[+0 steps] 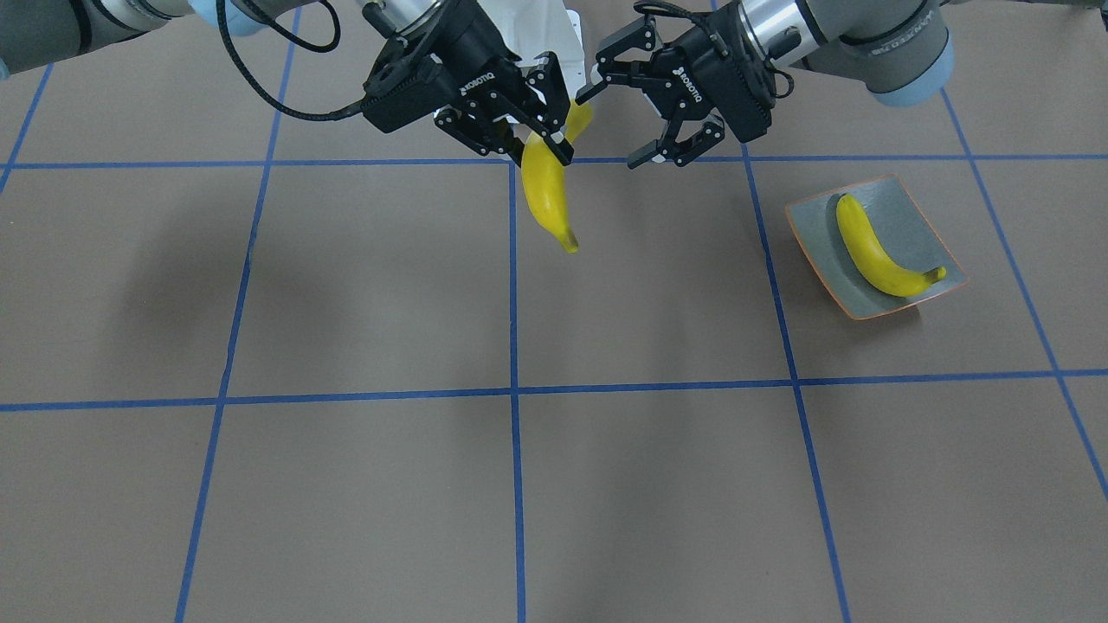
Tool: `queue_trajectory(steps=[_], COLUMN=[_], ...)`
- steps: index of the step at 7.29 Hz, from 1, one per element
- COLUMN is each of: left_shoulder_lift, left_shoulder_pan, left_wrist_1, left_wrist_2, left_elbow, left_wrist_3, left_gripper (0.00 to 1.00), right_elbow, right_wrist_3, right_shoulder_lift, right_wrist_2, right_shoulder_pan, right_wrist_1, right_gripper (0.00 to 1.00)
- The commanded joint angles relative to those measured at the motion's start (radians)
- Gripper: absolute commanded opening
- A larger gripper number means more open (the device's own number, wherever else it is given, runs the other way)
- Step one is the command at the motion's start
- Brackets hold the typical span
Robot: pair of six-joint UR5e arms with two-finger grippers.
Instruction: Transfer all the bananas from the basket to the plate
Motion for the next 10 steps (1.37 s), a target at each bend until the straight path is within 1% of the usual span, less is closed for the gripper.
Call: queue_trajectory(steps=[1,3,4,5,6,7,8,9,10], left_shoulder_lift=[-0.017,-0.021,-0.021,-0.021,-0.021,-0.021,-0.021,-0.021,-0.021], left_shoulder_pan=[0.026,0.041,0.043,0.043,0.043,0.043,0.043,0.043,0.043], left_wrist_1=[-0.006,-0.008,-0.008,-0.008,-0.034,-0.049,-0.049,-0.049,-0.049], left_wrist_2=[0.002,0.002,0.000,0.000,0.000,0.000,0.000,-0.001,-0.001], left_elbow=[-0.003,-0.009,-0.012,-0.020,-0.020,-0.020,-0.020,-0.020,-0.020], left_wrist_3=[0.000,-0.002,0.000,0.003,0.002,0.002,0.002,0.005,0.006], left_gripper=[1.00,1.00,0.86,0.30,0.00,0.00,0.00,0.00,0.00], right_elbow=[0.004,0.005,0.005,0.005,0.005,0.005,0.010,0.010,0.020], right_wrist_3=[0.000,-0.001,-0.005,-0.006,-0.009,-0.017,-0.017,-0.018,-0.021], right_shoulder_lift=[0.011,0.013,0.013,0.014,0.013,0.013,0.014,0.017,0.022], right_wrist_2=[-0.002,-0.002,-0.002,-0.002,0.000,0.000,-0.002,-0.003,-0.023], right_shoulder_pan=[-0.012,-0.012,-0.012,-0.012,-0.012,-0.012,-0.012,-0.012,-0.012], right_wrist_1=[0.000,0.000,0.002,0.002,0.002,0.002,0.002,0.002,0.005], right_gripper=[0.00,0.00,0.00,0.00,0.00,0.00,0.36,0.75,1.00])
